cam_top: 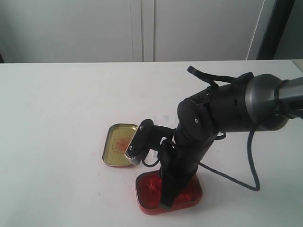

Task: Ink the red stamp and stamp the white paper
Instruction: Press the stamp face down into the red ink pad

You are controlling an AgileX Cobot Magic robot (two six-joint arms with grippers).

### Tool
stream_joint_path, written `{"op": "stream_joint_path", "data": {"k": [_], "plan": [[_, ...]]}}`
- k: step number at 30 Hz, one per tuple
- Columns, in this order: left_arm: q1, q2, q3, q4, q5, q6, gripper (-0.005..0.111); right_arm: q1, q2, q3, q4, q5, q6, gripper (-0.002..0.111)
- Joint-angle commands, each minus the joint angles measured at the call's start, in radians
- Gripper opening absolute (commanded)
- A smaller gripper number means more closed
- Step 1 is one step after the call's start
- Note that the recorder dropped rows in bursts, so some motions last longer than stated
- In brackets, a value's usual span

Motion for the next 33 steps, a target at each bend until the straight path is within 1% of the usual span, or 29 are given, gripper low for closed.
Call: {"op": "stream_joint_path", "data": {"k": [1, 16, 21, 25, 33], "plan": [[0.001, -0.003, 0.003, -0.003, 0.002, 0.003, 0.000, 0.000, 0.063, 0.013, -0.002, -0.004, 0.006, 0.000], [0.001, -0.003, 0.003, -0.003, 0.002, 0.003, 0.000, 0.000, 0.101, 0.010, -0.002, 0.019, 0.006, 0.000], [0.001, -0.003, 0.003, -0.003, 0.002, 0.003, 0.000, 0.000, 0.067, 0.010, -0.020, 0.004, 0.008, 0.000], [0.001, -0.003, 0.003, -0.003, 0.002, 0.003, 0.000, 0.000, 0.021, 0.010, -0.073, 0.004, 0.039, 0.000], [0.001, -0.003, 0.003, -0.003, 0.002, 0.003, 0.000, 0.000, -0.058, 0.010, -0.073, 0.003, 0.043, 0.000]]}}
